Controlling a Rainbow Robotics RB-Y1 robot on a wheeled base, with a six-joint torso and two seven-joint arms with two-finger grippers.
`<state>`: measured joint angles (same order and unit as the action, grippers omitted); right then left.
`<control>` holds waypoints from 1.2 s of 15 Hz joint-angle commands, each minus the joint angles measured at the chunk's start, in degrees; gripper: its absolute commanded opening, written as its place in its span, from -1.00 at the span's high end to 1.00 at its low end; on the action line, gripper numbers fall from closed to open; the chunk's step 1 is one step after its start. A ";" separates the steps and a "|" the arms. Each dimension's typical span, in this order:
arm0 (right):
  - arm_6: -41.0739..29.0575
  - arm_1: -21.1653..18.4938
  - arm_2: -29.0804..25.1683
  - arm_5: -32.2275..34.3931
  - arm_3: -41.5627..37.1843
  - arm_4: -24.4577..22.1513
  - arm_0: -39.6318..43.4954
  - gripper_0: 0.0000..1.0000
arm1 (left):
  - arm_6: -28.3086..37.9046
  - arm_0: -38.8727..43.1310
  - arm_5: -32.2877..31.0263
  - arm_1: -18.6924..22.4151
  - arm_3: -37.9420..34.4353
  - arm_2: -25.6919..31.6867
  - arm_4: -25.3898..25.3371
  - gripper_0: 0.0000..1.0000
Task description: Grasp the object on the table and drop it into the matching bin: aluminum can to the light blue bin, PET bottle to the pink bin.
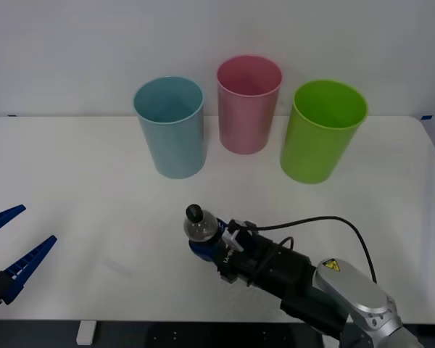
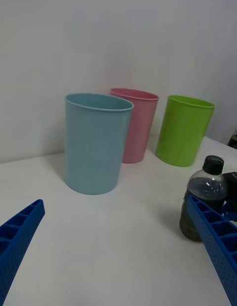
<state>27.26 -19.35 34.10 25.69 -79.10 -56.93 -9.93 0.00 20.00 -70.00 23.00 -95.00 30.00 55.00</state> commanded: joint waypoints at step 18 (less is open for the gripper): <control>-24.19 -7.55 -15.20 5.95 -15.73 2.79 1.40 1.00 | 0.00 0.00 0.00 0.00 0.00 0.00 0.00 -1.00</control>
<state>4.23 -26.89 19.79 31.73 -93.79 -53.79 -8.52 0.00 20.00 -70.00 23.00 -95.00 30.00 55.00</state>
